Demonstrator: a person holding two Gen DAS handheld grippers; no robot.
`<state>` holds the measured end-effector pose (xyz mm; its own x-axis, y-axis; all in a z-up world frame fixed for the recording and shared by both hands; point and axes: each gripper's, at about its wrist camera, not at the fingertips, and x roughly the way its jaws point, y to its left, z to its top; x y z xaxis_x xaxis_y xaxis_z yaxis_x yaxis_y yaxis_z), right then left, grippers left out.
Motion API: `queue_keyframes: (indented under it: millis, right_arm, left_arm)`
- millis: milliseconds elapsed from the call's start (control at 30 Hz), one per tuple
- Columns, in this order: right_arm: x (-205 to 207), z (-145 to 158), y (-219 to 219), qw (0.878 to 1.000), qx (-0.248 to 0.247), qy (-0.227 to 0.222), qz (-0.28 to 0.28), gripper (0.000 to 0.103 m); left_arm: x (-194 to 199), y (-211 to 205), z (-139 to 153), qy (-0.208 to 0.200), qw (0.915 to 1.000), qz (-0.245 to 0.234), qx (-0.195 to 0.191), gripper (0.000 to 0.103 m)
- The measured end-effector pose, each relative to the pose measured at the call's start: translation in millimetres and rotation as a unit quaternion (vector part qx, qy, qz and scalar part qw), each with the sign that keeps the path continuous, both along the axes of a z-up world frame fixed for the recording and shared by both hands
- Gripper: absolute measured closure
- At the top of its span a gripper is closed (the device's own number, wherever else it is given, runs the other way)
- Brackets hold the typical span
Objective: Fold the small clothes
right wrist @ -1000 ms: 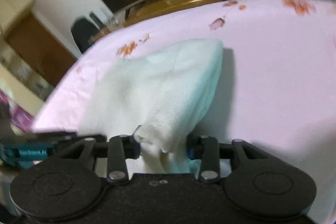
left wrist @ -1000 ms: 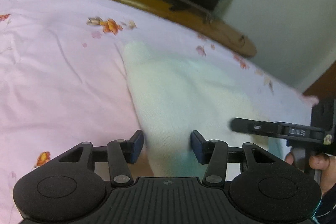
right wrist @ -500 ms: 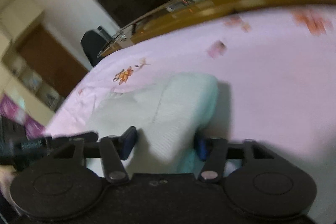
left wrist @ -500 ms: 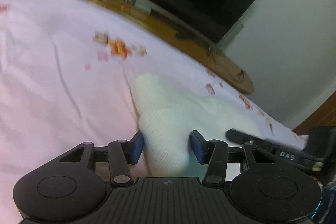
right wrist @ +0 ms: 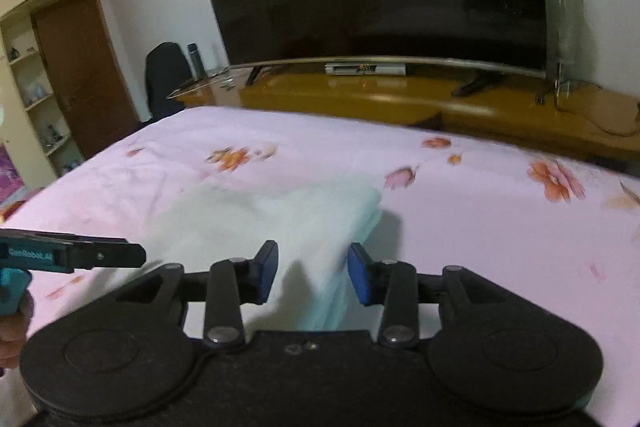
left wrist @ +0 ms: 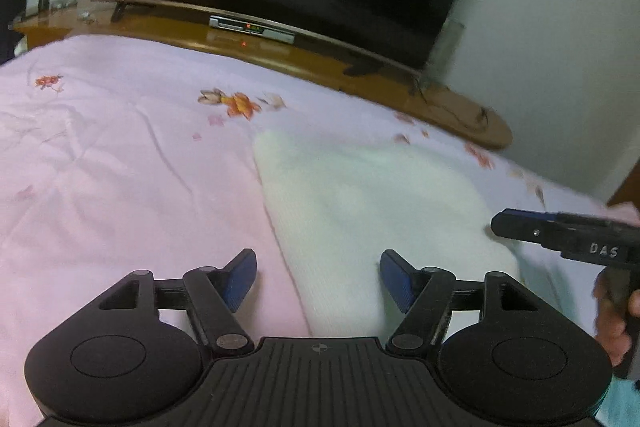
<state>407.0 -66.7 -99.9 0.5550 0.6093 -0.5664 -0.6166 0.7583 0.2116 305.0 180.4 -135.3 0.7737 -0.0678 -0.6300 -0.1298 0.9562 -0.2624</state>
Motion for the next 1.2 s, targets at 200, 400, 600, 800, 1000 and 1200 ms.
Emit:
queue_keyframes:
  millis: [200, 400, 600, 800, 1000, 1200]
  right_arm:
    - [-32.2, -31.9, 17.0, 0.992, -0.119, 0.051, 0.002, 0.065]
    - [-83.7, 10.5, -11.0, 0.996, -0.077, 0.035, -0.039, 0.061]
    - [-194.0, 59.9, -49.9, 0.998, -0.027, 0.007, -0.050, 0.024]
    - [-273.7, 93.2, -71.8, 0.996, -0.008, -0.013, -0.091, 0.019]
    - [-332.5, 104.4, -75.9, 0.987, -0.060, -0.065, -0.135, 0.010]
    - [-365.0, 106.5, -87.5, 0.985, -0.053, -0.063, -0.152, 0.007]
  left_arm:
    - [-28.5, -30.6, -14.5, 0.053, 0.9975, 0.016, 0.044, 0.030]
    - [-97.4, -61.0, 36.0, 0.010, 0.9976, 0.022, 0.065, 0.000]
    - [-191.4, -92.3, 73.9, -0.011, 0.9963, 0.027, 0.080, 0.000]
    - [-258.1, -114.1, 105.2, -0.026, 0.9961, 0.039, 0.075, 0.000]
    - [-306.3, -146.2, 119.1, -0.045, 0.9937, 0.028, 0.099, 0.000]
    - [-344.4, -164.9, 129.6, -0.070, 0.9922, 0.029, 0.099, 0.000]
